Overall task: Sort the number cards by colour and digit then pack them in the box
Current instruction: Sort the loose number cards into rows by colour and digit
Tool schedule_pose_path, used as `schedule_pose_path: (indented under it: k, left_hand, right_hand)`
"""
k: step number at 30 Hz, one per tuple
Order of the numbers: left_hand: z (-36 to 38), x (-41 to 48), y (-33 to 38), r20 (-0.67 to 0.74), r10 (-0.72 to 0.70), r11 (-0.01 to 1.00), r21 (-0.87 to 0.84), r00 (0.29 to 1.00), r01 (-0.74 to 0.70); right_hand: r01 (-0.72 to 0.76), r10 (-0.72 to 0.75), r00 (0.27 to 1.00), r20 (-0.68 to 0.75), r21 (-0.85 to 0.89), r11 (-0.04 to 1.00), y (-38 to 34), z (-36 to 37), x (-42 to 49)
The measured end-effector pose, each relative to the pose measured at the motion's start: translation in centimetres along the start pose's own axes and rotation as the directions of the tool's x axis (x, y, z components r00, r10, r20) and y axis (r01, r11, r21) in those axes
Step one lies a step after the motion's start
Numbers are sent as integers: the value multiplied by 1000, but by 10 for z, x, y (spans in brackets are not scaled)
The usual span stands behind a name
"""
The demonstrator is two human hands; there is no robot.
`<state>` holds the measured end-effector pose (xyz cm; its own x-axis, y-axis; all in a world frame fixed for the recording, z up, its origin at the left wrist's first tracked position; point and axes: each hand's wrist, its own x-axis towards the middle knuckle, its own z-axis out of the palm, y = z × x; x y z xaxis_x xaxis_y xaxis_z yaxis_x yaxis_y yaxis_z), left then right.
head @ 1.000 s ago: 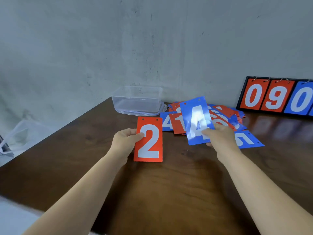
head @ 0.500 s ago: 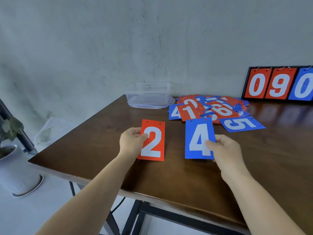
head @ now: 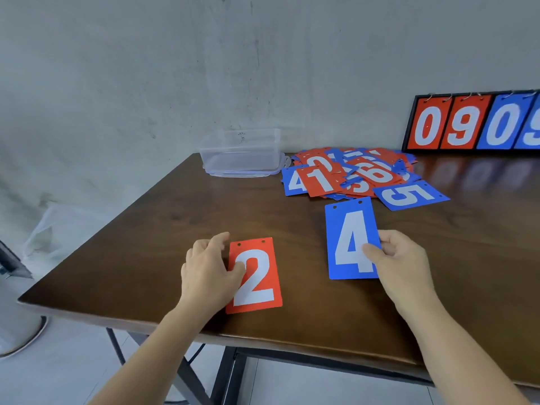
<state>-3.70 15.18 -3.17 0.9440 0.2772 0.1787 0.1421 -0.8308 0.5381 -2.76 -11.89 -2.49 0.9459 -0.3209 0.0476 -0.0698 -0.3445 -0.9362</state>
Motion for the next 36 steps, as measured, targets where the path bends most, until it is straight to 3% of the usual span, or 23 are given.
schedule_pose_path:
  k: [3, 6, 9, 13, 16, 19, 22, 25, 27, 32, 36]
  left_hand:
    - [-12, -2, -6, -6, 136, 985, -106, 991, -136]
    - [-20, 2, -9, 226, 324, 946, -92, 919, -311]
    - [-22, 6, -19, 408, 380, 908, 7, 830, -419]
    - [-35, 13, -34, 484, 392, 900, -26, 782, -435]
    - [-40, 16, -41, 492, 403, 902, -70, 772, -427]
    - [-38, 16, -43, 486, 415, 897, -78, 770, -434]
    - [-35, 18, -45, 464, 431, 887, -61, 773, -458]
    - [-32, 18, -47, 453, 445, 882, -72, 773, -466]
    - [-31, 18, -49, 439, 454, 879, -76, 775, -471]
    - [-26, 14, -43, 417, 481, 864, -76, 771, -498]
    - [-24, 12, -37, 425, 486, 859, -72, 764, -506]
  right_hand:
    - [-29, 28, 999, -24, -44, 999, -3, 8, 1]
    - [-62, 59, 997, -54, -51, 997, -7, 15, 1]
    - [-73, 68, 996, -65, -79, 994, -12, 23, 4]
    - [-74, 66, 995, -76, -114, 991, -17, 38, 14]
    - [-69, 43, 993, -110, -250, 966, -19, 48, 20]
    - [-103, 21, 987, -159, -529, 842, -23, 46, 20]
    - [-84, -56, 981, -186, -665, 742, -28, 41, 13]
    - [186, -192, 978, 81, -750, 634, -25, 46, 9]
    - [262, -148, 965, 216, -776, 573, -19, 45, 11]
    - [153, -100, 988, 115, -742, 653, -11, 24, 20]
    - [176, -100, 984, 146, -762, 623, -10, 26, 22]
